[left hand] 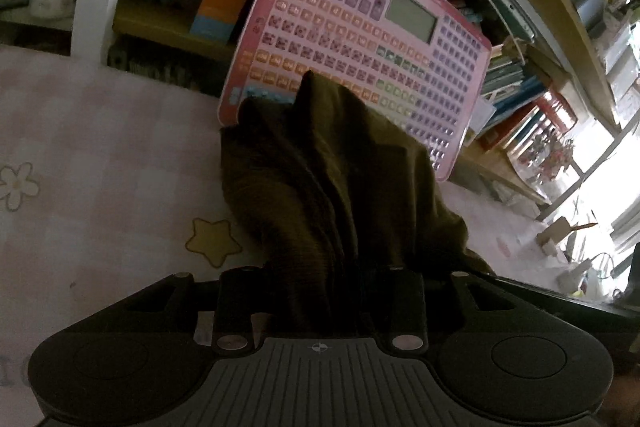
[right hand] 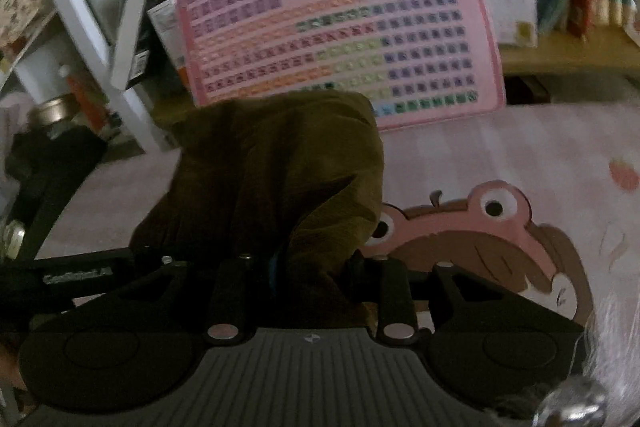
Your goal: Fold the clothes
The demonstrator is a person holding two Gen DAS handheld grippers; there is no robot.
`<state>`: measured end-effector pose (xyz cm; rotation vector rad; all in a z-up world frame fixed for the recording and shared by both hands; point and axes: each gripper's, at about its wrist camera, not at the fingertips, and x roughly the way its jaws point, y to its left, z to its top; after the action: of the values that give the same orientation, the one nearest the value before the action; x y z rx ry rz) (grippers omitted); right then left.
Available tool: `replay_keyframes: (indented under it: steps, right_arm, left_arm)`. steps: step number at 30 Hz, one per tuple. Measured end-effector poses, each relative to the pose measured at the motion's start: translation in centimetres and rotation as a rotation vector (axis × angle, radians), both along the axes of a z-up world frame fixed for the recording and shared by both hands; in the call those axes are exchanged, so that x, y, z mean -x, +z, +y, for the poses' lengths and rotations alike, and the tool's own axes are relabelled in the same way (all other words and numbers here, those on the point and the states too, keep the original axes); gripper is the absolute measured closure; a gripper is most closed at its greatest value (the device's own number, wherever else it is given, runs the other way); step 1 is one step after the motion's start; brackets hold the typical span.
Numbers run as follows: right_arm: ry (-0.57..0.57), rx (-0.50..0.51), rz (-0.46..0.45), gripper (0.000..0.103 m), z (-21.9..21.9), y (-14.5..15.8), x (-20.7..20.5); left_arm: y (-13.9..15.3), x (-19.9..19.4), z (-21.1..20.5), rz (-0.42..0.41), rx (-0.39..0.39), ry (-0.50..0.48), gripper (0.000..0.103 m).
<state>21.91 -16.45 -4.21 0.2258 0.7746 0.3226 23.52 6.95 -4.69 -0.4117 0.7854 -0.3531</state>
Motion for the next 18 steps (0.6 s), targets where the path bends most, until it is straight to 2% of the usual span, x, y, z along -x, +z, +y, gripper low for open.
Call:
replay_keyframes:
  steps: [3,6,9,12,18]
  right_arm:
    - [-0.012,-0.012,-0.004,0.069,-0.3,-0.3,0.1]
    - [-0.012,0.001,-0.002,0.063,-0.2,0.1,0.2]
    - [-0.014,0.018,-0.011,0.052,-0.4,0.8,0.8]
    - [-0.020,0.038,-0.042,0.042,-0.8,1.6,1.8]
    - [-0.009,0.071,-0.095,0.036,-1.2,3.1,4.4]
  left_arm:
    - [0.2,0.1,0.0,0.003,-0.007,-0.001,0.064]
    - [0.8,0.4,-0.2,-0.003,-0.041,0.012,0.055]
    - [1.8,1.3,-0.4,-0.039,-0.091,0.037,0.051]
    - [2.8,2.7,-0.4,-0.078,-0.104,0.052,0.042]
    - [4.6,6.0,-0.9,-0.128,-0.113,0.083,0.038]
